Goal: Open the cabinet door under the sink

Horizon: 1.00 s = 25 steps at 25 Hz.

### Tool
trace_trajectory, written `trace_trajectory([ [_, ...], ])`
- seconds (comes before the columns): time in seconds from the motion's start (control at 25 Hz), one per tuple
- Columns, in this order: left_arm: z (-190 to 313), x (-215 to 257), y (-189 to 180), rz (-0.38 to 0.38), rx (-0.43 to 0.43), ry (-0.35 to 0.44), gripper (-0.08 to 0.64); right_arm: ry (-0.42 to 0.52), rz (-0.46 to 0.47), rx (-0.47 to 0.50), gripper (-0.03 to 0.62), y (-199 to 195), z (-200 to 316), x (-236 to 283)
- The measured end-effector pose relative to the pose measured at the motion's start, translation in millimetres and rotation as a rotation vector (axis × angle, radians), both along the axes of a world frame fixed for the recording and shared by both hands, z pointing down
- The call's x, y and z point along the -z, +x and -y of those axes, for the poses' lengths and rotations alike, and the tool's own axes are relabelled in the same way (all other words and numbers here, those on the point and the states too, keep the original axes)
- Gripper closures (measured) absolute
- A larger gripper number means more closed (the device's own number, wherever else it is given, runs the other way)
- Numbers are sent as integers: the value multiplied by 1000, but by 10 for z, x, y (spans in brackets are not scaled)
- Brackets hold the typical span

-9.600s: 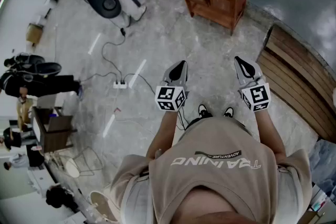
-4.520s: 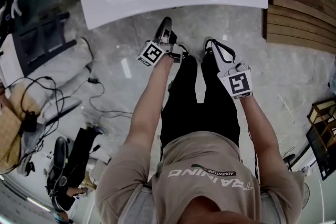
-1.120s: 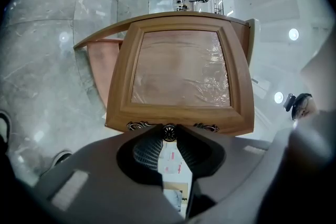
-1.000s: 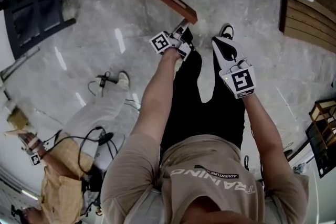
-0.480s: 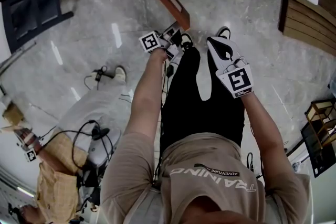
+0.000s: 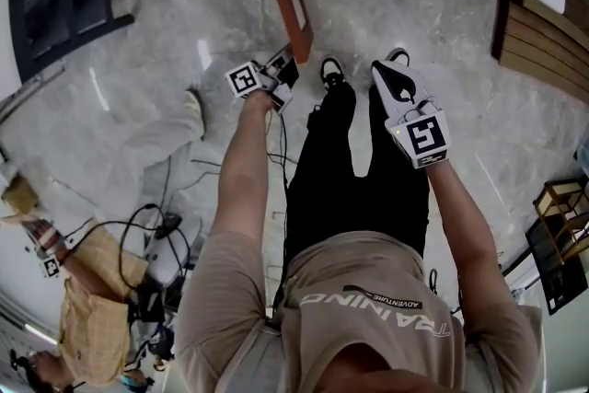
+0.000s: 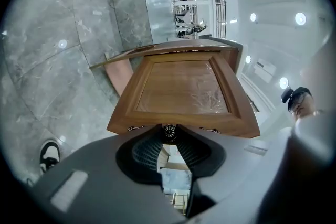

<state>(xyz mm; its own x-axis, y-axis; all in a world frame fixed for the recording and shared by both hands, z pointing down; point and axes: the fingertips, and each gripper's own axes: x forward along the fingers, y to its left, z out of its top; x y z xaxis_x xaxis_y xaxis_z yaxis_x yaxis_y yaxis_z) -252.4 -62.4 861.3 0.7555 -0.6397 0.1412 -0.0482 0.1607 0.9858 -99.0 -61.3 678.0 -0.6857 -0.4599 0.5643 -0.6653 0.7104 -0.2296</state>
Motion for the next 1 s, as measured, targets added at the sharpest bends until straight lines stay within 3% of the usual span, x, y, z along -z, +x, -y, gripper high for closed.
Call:
trace_trajectory([
  [0.24, 18, 48, -352, 10, 5, 9, 466, -9, -11, 27, 591, -238, -104, 31],
  [0.56, 60, 111, -370, 35, 38, 31, 463, -75, -5, -11, 591, -223, -154, 116],
  [0.64, 61, 103, -385, 83, 50, 51, 460, -71, -4, -10, 591, -243, -156, 204],
  [0.76, -132, -102, -545, 281, 19, -10, 487, -41, -11, 1, 591, -296, -150, 387],
  [0.84, -275, -94, -548, 305, 29, -47, 546, -25, -9, -2, 591, -311, -153, 522],
  [1.0, -586, 54, -396, 304, 50, -163, 548, -3, 2, -6, 591, -264, -190, 781],
])
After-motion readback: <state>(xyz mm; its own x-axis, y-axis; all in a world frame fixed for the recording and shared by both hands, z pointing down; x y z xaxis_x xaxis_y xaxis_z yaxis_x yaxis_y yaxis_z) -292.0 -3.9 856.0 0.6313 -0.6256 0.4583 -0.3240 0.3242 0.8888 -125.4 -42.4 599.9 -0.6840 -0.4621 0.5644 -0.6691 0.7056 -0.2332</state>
